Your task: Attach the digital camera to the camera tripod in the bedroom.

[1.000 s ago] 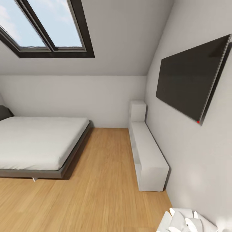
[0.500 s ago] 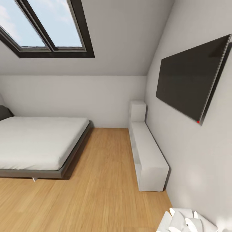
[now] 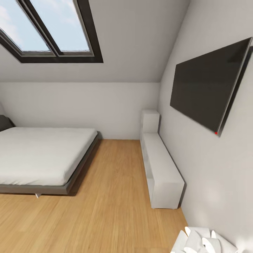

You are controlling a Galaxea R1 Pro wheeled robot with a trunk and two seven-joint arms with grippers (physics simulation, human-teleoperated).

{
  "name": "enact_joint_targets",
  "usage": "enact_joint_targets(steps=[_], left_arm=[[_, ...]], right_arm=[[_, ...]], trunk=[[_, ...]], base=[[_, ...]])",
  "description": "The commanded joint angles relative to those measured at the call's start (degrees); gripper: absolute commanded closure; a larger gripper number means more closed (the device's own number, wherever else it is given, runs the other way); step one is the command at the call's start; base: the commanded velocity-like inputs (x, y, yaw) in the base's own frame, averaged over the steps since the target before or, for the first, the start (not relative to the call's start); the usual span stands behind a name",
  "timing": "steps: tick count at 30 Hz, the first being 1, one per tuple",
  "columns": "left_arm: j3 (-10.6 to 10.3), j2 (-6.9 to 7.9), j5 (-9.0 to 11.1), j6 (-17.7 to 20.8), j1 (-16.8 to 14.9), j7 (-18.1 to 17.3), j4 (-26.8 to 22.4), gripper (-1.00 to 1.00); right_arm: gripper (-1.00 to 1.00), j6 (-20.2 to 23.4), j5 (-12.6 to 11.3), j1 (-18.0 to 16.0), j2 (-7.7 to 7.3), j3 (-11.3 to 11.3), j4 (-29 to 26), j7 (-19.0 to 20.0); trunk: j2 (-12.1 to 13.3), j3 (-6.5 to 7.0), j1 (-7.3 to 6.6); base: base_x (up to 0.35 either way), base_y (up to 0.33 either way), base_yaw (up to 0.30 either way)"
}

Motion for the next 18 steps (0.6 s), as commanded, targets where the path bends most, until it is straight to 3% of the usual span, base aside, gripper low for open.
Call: enact_joint_targets(steps=[1,18], left_arm=[[-0.07,0.00,0.19,-0.09,-0.01,0.00,-0.05,-1.00],[-0.07,-0.10,0.19,-0.09,-0.03,-0.01,-0.06,-1.00]], right_arm=[[-1.00,0.20,0.21,-0.02,-0.02,0.53,-0.32,0.06],[-1.00,5.66,-0.63,-0.02,0.07,5.81,-5.79,4.91]], trunk=[[-0.03,-0.05,0.00],[-0.03,-0.05,0.00]], base=[[0.000,0.000,0.000],[0.000,0.000,0.000]])
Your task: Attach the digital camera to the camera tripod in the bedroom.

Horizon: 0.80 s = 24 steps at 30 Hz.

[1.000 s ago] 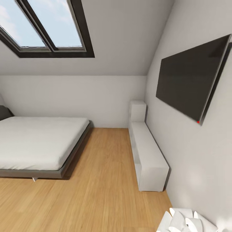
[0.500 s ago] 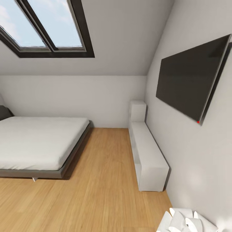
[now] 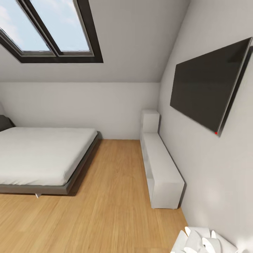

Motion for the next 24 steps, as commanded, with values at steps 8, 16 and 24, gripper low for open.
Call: enact_joint_targets(steps=[8,16,24], left_arm=[[-0.07,-0.14,0.16,-0.10,0.02,0.01,-0.05,-1.00],[-0.07,-0.16,0.12,-0.10,0.01,0.01,-0.05,-1.00],[-0.09,-0.09,0.12,-0.10,0.04,0.01,-0.05,-1.00]], right_arm=[[-1.00,18.88,0.47,0.02,0.04,-0.20,-33.58,5.06],[-1.00,19.12,0.47,0.02,0.07,-0.20,-34.07,5.17],[-1.00,19.24,0.42,0.02,0.07,-0.19,-35.72,5.19]], trunk=[[-0.03,-0.05,0.00],[-0.03,-0.05,0.00],[-0.03,-0.05,0.00]], base=[[0.000,0.000,0.000],[0.000,0.000,0.000],[0.000,0.000,0.000]])
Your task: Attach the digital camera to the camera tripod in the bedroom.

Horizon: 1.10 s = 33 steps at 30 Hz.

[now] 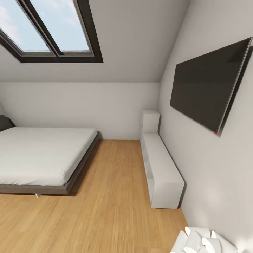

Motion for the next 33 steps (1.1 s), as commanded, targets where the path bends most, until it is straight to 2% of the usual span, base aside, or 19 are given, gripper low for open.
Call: enact_joint_targets(steps=[1,7,8,11,12,13,15,20,24,25,27,28,33], left_arm=[[-0.07,0.00,0.19,-0.09,-0.01,0.00,-0.06,-1.00],[-0.07,-0.03,0.19,-0.09,-0.03,0.00,-0.06,-1.00],[-0.09,-0.07,0.18,-0.09,-0.03,0.00,-0.06,-1.00],[-0.10,-0.03,0.18,-0.09,-0.05,0.00,-0.06,-1.00],[-0.08,-0.01,0.18,-0.09,-0.04,0.00,-0.06,-1.00],[-0.09,0.00,0.19,-0.09,-0.02,0.00,-0.06,-1.00],[-0.07,0.01,0.20,-0.09,0.00,0.00,-0.06,-1.00],[-0.06,0.01,0.20,-0.09,0.02,0.00,-0.06,-1.00],[-0.06,0.01,0.20,-0.09,0.00,0.00,-0.06,-1.00],[-0.06,0.01,0.21,-0.09,-0.02,0.00,-0.06,-1.00],[-0.06,0.01,0.20,-0.09,-0.03,0.00,-0.06,-1.00],[-0.05,0.01,0.19,-0.09,-0.03,0.00,-0.06,-1.00],[-0.09,-0.04,0.19,-0.06,-0.02,0.00,-0.07,-1.00]], right_arm=[[-1.00,0.29,0.60,-0.02,-0.01,0.02,-0.28,0.35],[-1.00,1.10,0.59,-0.02,0.37,0.06,-3.06,0.40],[-1.00,3.25,0.58,-0.02,1.11,0.07,-6.13,0.42],[-1.00,6.86,0.58,-0.02,1.93,0.07,-10.91,0.46],[-1.00,9.58,0.58,-0.02,2.48,0.07,-14.61,0.52],[-1.00,13.69,0.58,-0.02,3.24,0.08,-20.53,0.89],[-1.00,17.65,0.58,-0.02,3.67,0.08,-26.83,1.74],[-1.00,24.15,0.58,-0.02,3.97,-0.04,-35.84,3.99],[-1.00,27.63,0.58,-0.34,4.06,-1.01,-39.21,5.47],[-1.00,28.21,0.58,-0.54,4.07,-1.60,-39.66,5.70],[-1.00,29.49,0.58,-1.19,3.99,-4.53,-40.54,6.16],[-1.00,30.01,0.56,-1.69,3.78,-7.14,-40.88,6.38],[-1.00,31.67,0.21,-4.79,3.43,-14.28,-41.28,7.35]], trunk=[[-0.03,-0.05,0.00],[-0.03,-0.05,0.00],[-0.03,-0.05,0.00],[-0.03,-0.05,0.00],[-0.03,-0.05,0.00],[-0.03,-0.05,0.00],[-0.03,-0.05,0.00],[-0.03,-0.05,0.00],[-0.03,-0.05,0.00],[-0.03,-0.05,0.00],[-0.03,-0.05,0.00],[-0.03,-0.05,0.00],[-0.03,-0.05,0.00]], base=[[0.000,0.000,0.000],[0.000,0.000,0.000],[0.000,0.000,0.000],[0.000,0.000,0.000],[0.000,0.000,0.000],[0.000,0.000,0.000],[0.000,0.000,0.000],[0.000,0.000,0.000],[0.000,0.000,0.000],[0.000,0.000,0.000],[0.000,0.000,0.000],[0.000,0.000,0.000],[0.000,0.000,0.000]])
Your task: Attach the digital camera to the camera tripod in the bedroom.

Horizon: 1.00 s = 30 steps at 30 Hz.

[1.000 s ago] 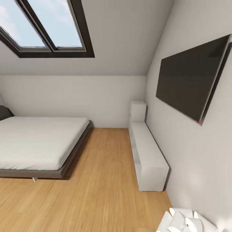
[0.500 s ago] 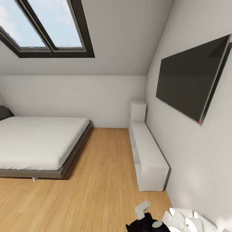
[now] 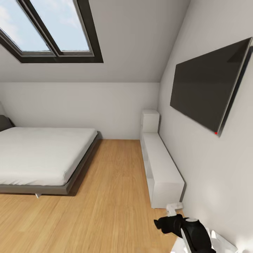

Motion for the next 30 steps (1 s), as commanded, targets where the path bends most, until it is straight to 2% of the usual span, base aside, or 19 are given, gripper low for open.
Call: enact_joint_targets(steps=[1,5,7,10,14,16,17,24,30], left_arm=[[-0.09,-0.02,0.19,-0.10,0.01,0.00,-0.06,-1.00],[-0.10,0.02,0.19,-0.10,0.03,0.00,-0.09,-1.00],[-0.09,0.03,0.19,-0.11,0.04,0.00,-0.10,-1.00],[-0.11,0.04,0.18,-0.10,0.04,0.00,-0.11,-1.00],[-0.12,0.07,0.20,-0.11,0.05,0.00,-0.12,-1.00],[-0.13,0.09,0.21,-0.12,0.05,0.00,-0.12,-1.00],[-0.13,0.13,0.20,-0.12,0.05,0.00,-0.14,-1.00],[-0.13,0.14,0.21,-0.12,0.05,0.00,-0.20,-1.00],[-0.13,0.08,0.26,-0.12,0.05,0.00,-0.24,-1.00]], right_arm=[[-1.00,0.95,0.29,-0.86,-0.02,-1.43,-0.10,1.01],[-1.00,5.22,-1.15,-4.02,-0.41,-6.26,-0.19,5.00],[-1.00,5.76,-1.84,-5.50,-1.02,-8.01,-0.21,8.00],[-1.00,5.76,-2.45,-7.39,-2.69,-9.64,-0.23,12.91],[-1.00,5.76,-2.83,-8.97,-4.94,-10.66,-0.25,18.97],[-1.00,5.76,-2.92,-9.83,-5.57,-10.91,-0.25,21.24],[-1.00,5.76,-3.05,-13.32,-6.27,-10.98,-0.25,24.49],[-1.00,5.76,-3.10,-16.86,-6.33,-10.11,-0.26,25.44],[-1.00,5.76,-3.14,-21.51,-5.72,-6.11,-0.26,25.77]], trunk=[[-0.03,-0.06,0.00],[-0.03,-0.06,0.00],[-0.03,-0.06,0.00],[-0.03,-0.06,0.00],[-0.03,-0.06,0.00],[-0.03,-0.06,0.00],[-0.03,-0.06,0.00],[-0.03,-0.06,0.00],[-0.03,-0.06,0.00]], base=[[0.000,0.000,0.000],[0.000,0.000,0.000],[0.000,0.000,0.000],[0.000,0.000,0.000],[0.000,0.000,0.000],[0.000,0.000,0.000],[0.000,0.000,0.000],[0.000,0.000,0.000],[0.000,0.000,0.000]])
